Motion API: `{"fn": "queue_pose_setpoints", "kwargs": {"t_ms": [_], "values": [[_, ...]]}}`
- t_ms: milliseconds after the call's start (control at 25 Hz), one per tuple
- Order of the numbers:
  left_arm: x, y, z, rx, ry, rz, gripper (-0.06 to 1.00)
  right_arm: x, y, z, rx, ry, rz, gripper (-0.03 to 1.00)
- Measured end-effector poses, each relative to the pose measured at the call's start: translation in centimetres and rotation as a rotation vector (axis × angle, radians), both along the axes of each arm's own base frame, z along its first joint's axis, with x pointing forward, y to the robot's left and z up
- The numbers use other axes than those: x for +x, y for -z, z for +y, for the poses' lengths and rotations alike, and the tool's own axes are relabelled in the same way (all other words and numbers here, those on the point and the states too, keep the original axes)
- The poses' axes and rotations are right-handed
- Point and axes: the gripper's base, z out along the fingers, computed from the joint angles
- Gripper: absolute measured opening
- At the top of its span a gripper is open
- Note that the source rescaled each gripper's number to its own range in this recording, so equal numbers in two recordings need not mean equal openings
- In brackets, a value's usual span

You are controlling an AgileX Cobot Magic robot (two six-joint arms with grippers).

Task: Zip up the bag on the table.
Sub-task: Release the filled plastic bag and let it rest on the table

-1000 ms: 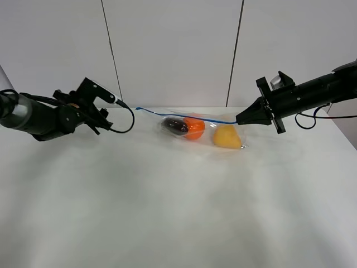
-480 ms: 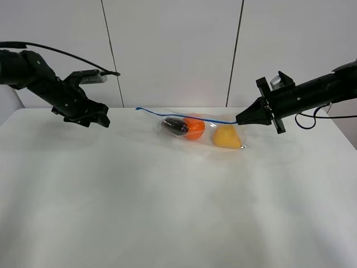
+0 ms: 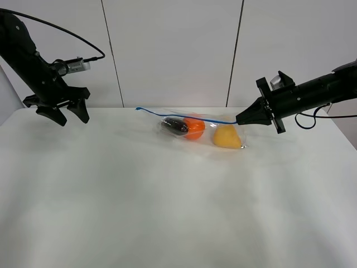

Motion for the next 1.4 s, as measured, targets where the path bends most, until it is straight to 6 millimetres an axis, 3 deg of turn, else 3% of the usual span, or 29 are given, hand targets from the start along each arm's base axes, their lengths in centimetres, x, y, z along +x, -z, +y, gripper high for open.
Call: {"fn": "queue_pose_setpoints", "kwargs": {"t_ms": [400,560,640,840,880,1000,1200,1400], "values": [[-1.6,-3.3,0.4,0.050,-0.022,-0.020,0.88,0.0,0.0,0.0,-0.007,-0.012,-0.013,0.00],[-3.3,-5.3,0.7,0.089,-0.034,-0.051,0.87,-0.1,0.1,0.0,-0.013,-0.016,-0.012,0.05],[-4.7,-6.3,0.7,0.094,-0.037,-0.063,0.87,-0.1,0.1,-0.1,-0.016,-0.017,-0.012,0.16],[-8.9,-8.0,0.5,0.096,-0.039,-0.074,0.87,-0.1,0.1,-0.1,-0.020,-0.021,-0.012,0.81],[-9.9,-8.3,0.5,0.097,-0.040,-0.078,0.87,-0.1,0.1,-0.1,-0.028,-0.025,-0.012,0.89],[-12.5,-9.1,0.4,0.097,-0.041,-0.090,0.87,0.0,-0.6,-0.5,-0.100,-0.040,-0.001,0.97],[-16.6,-9.7,0.2,0.097,-0.042,-0.109,0.87,0.6,-3.0,-2.2,-0.349,-0.040,0.006,1.00],[-19.1,-9.3,0.1,0.097,-0.042,-0.103,0.87,1.7,-5.2,-4.1,-0.575,-0.006,-0.023,1.00]]}}
